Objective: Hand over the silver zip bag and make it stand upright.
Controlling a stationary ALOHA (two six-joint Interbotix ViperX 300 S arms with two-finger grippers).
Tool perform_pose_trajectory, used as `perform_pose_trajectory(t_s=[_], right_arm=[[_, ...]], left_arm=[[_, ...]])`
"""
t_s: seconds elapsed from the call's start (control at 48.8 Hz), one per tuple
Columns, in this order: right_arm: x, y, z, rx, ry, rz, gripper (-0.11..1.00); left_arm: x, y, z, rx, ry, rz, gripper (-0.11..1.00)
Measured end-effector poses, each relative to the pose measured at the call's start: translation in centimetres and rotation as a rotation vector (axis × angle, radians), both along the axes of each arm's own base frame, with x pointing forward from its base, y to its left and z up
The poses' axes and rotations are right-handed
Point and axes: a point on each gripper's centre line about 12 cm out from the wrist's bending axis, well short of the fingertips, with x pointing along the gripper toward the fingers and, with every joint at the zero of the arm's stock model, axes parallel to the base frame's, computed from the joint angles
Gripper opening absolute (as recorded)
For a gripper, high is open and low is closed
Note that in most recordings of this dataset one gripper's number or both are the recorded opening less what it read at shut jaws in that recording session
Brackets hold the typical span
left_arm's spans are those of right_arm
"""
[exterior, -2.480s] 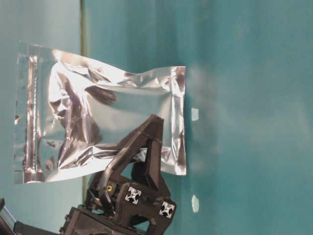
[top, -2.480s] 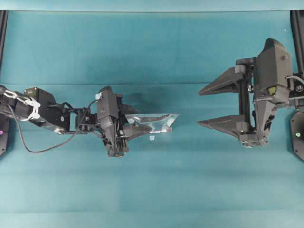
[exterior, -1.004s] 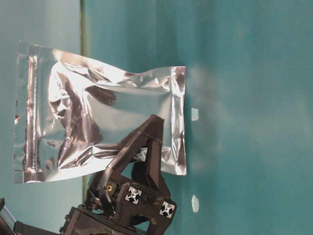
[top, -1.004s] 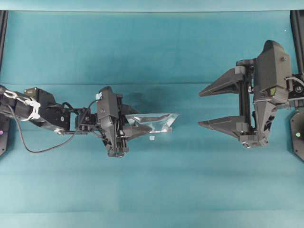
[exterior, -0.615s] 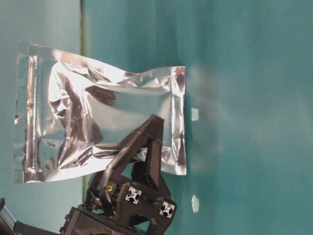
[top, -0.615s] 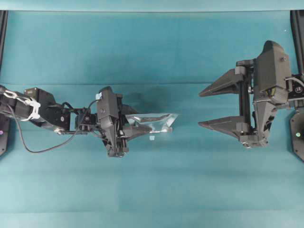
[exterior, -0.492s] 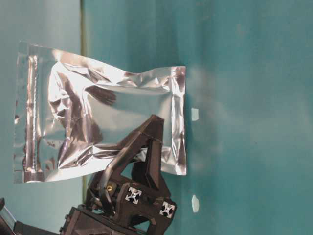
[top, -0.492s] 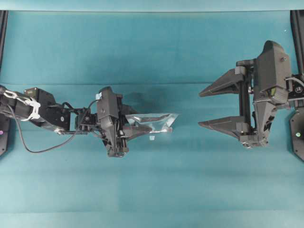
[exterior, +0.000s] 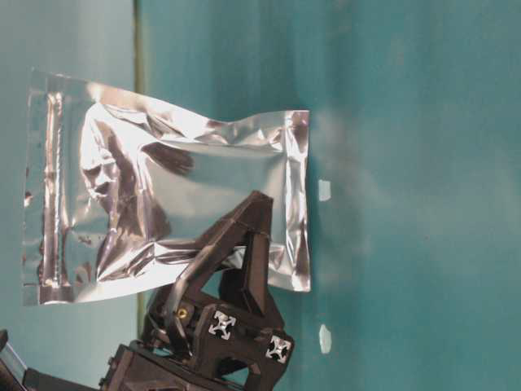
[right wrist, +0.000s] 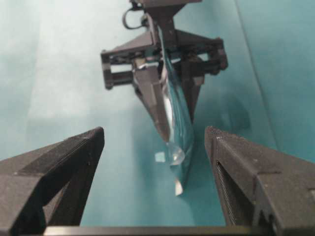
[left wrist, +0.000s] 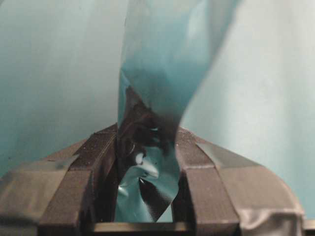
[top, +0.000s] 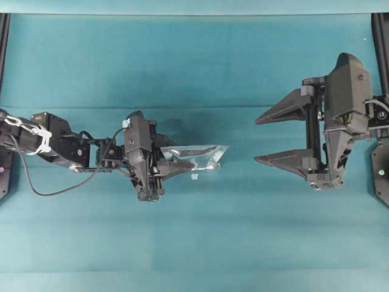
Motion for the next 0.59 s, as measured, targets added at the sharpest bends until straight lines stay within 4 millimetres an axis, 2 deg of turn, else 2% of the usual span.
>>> perform_pose_trajectory(t_s=[0.594], right_arm=[[-0.14, 0.0, -0.32, 0.002, 0.008, 0.0, 0.87]], left_arm=[[0.03, 0.01, -0.07, 0.001, 0.02, 0.0, 0.29]])
